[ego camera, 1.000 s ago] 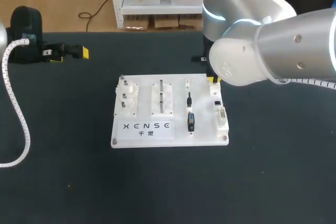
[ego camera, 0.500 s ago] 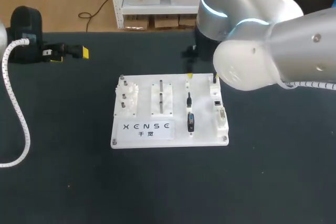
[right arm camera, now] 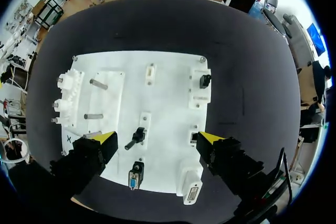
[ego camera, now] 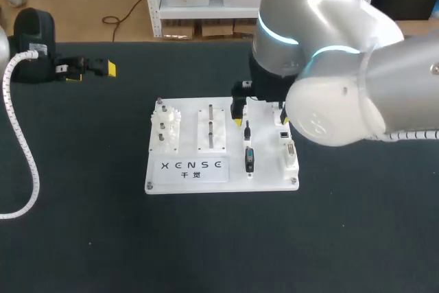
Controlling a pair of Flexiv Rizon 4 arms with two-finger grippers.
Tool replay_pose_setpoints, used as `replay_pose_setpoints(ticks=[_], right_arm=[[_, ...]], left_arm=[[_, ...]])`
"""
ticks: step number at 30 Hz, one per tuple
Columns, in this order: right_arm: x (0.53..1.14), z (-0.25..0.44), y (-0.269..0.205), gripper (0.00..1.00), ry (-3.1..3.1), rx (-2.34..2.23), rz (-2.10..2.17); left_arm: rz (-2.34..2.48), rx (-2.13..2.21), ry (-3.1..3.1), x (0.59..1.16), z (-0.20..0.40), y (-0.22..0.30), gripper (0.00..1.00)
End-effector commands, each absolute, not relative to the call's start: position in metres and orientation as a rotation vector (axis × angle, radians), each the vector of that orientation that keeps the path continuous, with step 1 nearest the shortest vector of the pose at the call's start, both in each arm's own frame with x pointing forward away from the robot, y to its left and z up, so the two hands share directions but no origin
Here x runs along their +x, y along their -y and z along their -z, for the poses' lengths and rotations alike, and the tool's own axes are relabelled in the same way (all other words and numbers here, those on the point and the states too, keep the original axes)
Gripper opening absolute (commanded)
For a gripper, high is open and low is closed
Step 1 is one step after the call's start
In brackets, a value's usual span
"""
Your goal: Insert the USB connector, Ethernet cable, and multi-pin plug into their matching sockets one by one.
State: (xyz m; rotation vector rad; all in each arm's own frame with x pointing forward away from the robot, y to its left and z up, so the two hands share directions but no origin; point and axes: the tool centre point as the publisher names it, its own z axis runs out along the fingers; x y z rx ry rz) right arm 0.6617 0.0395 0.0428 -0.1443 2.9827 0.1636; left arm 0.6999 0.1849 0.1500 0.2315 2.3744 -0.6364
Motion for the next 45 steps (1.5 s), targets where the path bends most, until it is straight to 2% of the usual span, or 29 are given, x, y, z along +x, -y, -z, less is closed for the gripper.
replay_pose_setpoints(ticks=[1, 14, 19, 23, 24, 25, 27, 45], right_arm=[[0.658, -0.033, -0.044, 1.0, -2.972, -0.149, -0.19], [0.654, -0.02, -0.066, 1.0, -3.029, -0.135, -0.257], [0.661, -0.021, -0.071, 0.96, -3.027, -0.121, -0.233], [0.666, -0.021, -0.072, 0.8, -3.027, -0.103, -0.209], [0.666, -0.021, -0.072, 0.72, -3.027, -0.102, -0.208], [0.667, -0.021, -0.072, 0.58, -3.027, -0.101, -0.205], [0.667, -0.021, -0.072, 0.51, -3.028, -0.105, -0.197], [0.663, -0.011, -0.07, 0.41, -3.058, -0.109, -0.151]], left_arm=[[0.636, 0.231, -2.374, 0.7, -0.15, -0.185, 1.0], [0.636, 0.231, -2.374, 0.7, -0.15, -0.185, 1.0], [0.636, 0.231, -2.374, 0.7, -0.15, -0.185, 1.0], [0.636, 0.231, -2.374, 0.7, -0.15, -0.185, 1.0], [0.636, 0.231, -2.374, 0.7, -0.15, -0.185, 1.0], [0.636, 0.231, -2.374, 0.7, -0.15, -0.185, 1.0], [0.636, 0.231, -2.374, 0.7, -0.15, -0.185, 1.0], [0.636, 0.231, -2.374, 0.7, -0.15, -0.185, 1.0]])
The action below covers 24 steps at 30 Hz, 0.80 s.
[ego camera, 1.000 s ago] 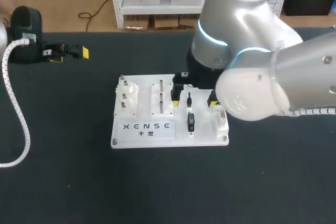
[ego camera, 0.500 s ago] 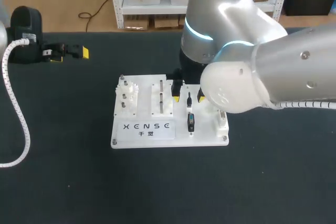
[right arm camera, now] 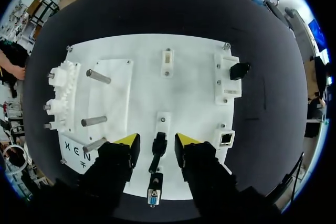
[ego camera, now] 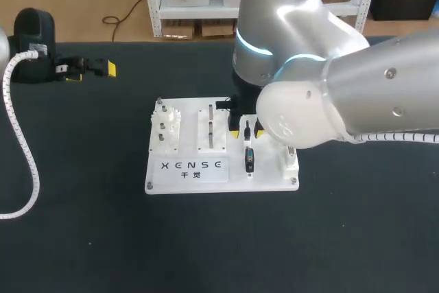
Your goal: Insert the USB connector, Ethernet cable, and multi-pin plug into their matching sockets one by one.
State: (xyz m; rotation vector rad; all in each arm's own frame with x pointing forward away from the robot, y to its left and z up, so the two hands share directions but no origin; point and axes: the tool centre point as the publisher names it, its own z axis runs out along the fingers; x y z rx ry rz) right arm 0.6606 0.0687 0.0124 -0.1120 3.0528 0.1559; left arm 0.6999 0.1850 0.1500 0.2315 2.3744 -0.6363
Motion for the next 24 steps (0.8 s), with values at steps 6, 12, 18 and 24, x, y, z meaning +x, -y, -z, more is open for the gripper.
replay_pose_setpoints(ticks=[6, 12, 18, 24], right_arm=[[0.6645, -0.0069, -0.0685, 0.37, -3.067, -0.118, -0.128], [0.6644, -0.0051, -0.0674, 0.29, -3.071, -0.123, -0.114], [0.6648, -0.0047, -0.0671, 0.19, -3.071, -0.126, -0.111], [0.6666, -0.0052, -0.0661, 0.13, -3.071, -0.122, -0.114]], left_arm=[[0.636, 0.231, -2.374, 0.6999, -0.15, -0.185, 1.0], [0.636, 0.231, -2.374, 0.6999, -0.15, -0.185, 1.0], [0.636, 0.231, -2.374, 0.6999, -0.15, -0.185, 1.0], [0.636, 0.231, -2.374, 0.6999, -0.15, -0.185, 1.0]])
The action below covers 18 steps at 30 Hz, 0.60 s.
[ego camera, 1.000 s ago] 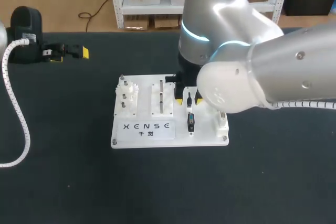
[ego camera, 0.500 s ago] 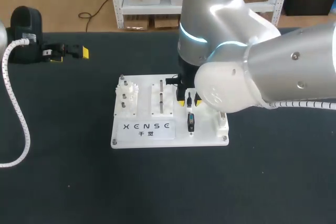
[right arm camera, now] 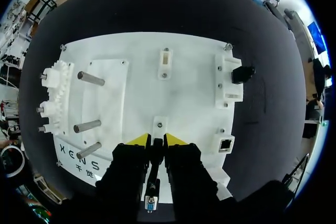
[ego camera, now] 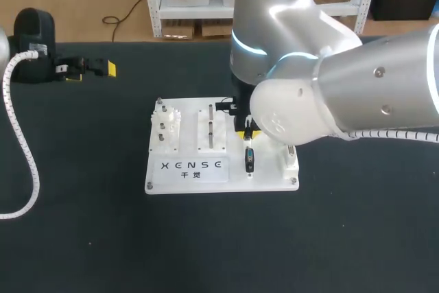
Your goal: Insert the USB connector, Ethernet cable, and multi-pin plug into their matching sockets one by one.
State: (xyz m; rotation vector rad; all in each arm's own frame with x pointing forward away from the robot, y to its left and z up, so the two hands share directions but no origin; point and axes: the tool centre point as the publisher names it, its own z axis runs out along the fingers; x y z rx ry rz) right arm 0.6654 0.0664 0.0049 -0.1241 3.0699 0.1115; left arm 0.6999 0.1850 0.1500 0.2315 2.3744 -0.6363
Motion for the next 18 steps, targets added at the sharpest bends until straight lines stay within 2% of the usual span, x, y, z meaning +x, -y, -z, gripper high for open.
replay_pose_setpoints(ticks=[1, 18], right_arm=[[0.667, -0.006, -0.066, 0.13, -3.071, -0.121, -0.116], [0.669, -0.018, -0.062, 0.04, -3.029, -0.144, -0.113]], left_arm=[[0.636, 0.231, -2.374, 0.7, -0.15, -0.185, 1.0], [0.636, 0.231, -2.374, 0.7, -0.15, -0.185, 1.0]])
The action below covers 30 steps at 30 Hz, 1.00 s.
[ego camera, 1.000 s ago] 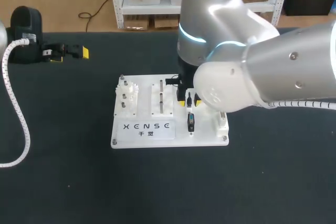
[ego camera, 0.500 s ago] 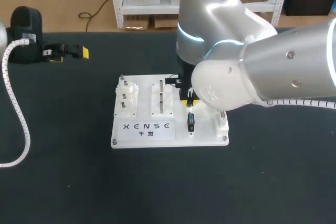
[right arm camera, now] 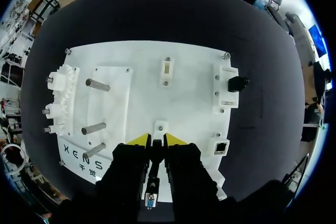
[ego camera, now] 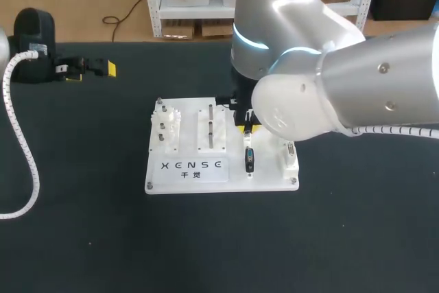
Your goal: Insert the USB connector, Ethernet cable, and multi-pin plug into their matching sockets one by one.
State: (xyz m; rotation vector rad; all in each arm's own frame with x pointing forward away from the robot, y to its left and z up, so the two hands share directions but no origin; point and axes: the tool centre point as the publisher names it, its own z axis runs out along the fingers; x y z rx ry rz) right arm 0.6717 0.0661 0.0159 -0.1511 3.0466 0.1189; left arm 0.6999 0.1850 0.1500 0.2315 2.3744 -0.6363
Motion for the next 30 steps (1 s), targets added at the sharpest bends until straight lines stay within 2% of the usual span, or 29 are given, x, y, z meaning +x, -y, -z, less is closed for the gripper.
replay_pose_setpoints(ticks=[1, 5, 19, 30], right_arm=[[0.669, -0.019, -0.06, 0.03, -3.026, -0.144, -0.112], [0.67, -0.023, -0.051, 0.0, -3.013, -0.141, -0.119], [0.677, -0.033, -0.012, 0.0, -2.997, -0.132, -0.148], [0.678, -0.025, 0.0, 0.0, -3.007, -0.125, -0.102]], left_arm=[[0.636, 0.231, -2.374, 0.7, -0.15, -0.185, 1.0], [0.636, 0.231, -2.374, 0.7, -0.15, -0.185, 1.0], [0.636, 0.231, -2.374, 0.7, -0.15, -0.185, 1.0], [0.636, 0.231, -2.374, 0.7, -0.15, -0.185, 1.0]])
